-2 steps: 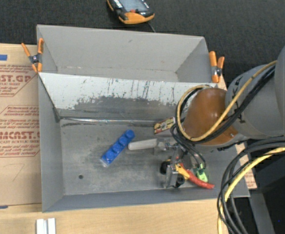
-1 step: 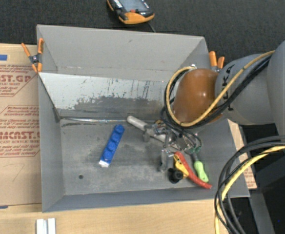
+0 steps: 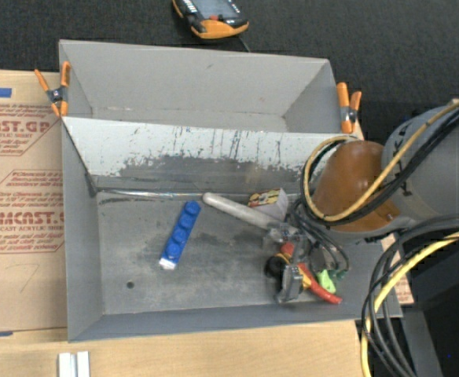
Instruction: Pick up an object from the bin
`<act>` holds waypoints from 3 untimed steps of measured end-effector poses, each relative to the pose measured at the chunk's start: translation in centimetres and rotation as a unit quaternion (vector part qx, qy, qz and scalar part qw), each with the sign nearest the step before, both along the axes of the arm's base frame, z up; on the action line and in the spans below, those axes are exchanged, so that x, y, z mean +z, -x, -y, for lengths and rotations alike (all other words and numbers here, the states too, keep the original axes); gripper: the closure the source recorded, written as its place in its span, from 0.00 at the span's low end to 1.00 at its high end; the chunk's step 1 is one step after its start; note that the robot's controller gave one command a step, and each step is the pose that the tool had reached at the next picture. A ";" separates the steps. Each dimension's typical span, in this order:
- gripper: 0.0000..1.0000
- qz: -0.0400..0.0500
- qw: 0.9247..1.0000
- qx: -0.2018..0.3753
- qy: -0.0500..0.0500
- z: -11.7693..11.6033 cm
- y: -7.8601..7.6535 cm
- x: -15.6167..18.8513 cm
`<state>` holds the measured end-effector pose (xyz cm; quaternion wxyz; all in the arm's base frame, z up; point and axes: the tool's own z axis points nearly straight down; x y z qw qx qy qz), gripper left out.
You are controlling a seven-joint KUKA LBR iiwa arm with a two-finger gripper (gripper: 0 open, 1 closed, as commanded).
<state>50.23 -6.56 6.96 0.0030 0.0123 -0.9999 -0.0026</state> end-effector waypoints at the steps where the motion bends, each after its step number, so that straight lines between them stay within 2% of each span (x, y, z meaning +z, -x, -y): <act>1: 0.00 0.005 0.976 0.218 0.000 0.5 -1.1 0.0; 2: 0.00 0.003 0.981 0.193 -0.002 1.0 -0.5 0.2; 3: 0.00 0.004 0.992 0.130 -0.002 1.2 -0.5 0.7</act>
Offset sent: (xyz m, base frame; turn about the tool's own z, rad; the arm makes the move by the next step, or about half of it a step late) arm -0.0012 -0.0139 0.0034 -0.0183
